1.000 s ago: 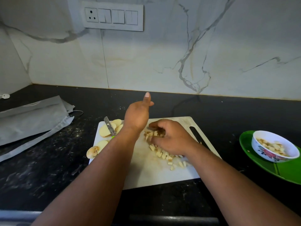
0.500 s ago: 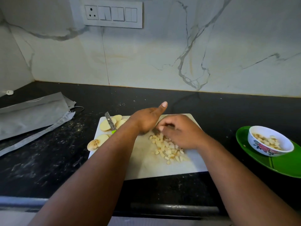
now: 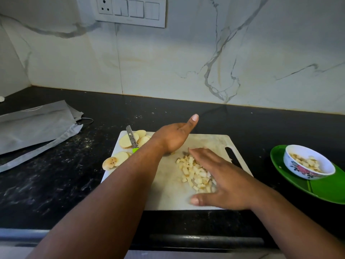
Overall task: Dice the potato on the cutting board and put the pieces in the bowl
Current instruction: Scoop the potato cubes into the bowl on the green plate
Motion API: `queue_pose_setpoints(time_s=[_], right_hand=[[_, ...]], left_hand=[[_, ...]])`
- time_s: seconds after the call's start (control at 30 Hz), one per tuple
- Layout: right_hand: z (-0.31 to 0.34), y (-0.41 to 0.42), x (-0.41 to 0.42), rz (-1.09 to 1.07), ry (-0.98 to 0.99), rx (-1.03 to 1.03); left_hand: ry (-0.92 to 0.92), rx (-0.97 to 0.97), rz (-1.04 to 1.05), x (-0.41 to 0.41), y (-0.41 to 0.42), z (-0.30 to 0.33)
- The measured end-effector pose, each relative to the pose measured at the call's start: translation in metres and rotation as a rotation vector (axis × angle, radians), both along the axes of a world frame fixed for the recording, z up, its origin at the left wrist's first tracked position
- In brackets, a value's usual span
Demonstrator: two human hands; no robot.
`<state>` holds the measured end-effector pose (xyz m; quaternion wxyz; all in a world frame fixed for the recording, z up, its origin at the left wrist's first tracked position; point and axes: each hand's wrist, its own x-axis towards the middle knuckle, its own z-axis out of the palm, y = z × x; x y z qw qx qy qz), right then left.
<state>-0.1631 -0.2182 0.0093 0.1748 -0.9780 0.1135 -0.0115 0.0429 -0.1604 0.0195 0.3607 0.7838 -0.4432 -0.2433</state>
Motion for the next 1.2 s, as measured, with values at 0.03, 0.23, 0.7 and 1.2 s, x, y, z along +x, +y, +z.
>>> queue_pose_setpoints(time_s=[0.03, 0.23, 0.7, 1.2], right_hand=[[-0.002, 0.003, 0.003, -0.007, -0.016, -0.017], [-0.013, -0.001, 0.052, 0.001, -0.180, 0.005], [-0.019, -0.002, 0.073, 0.070, -0.290, -0.023], [-0.010, 0.005, 0.073, 0.047, -0.260, -0.302]], left_hand=[[0.024, -0.007, 0.007, 0.001, -0.001, 0.000], [0.132, -0.019, 0.026, 0.004, -0.002, -0.001], [0.187, -0.022, 0.038, 0.004, 0.001, -0.001], [0.191, -0.280, 0.032, -0.001, 0.009, -0.010]])
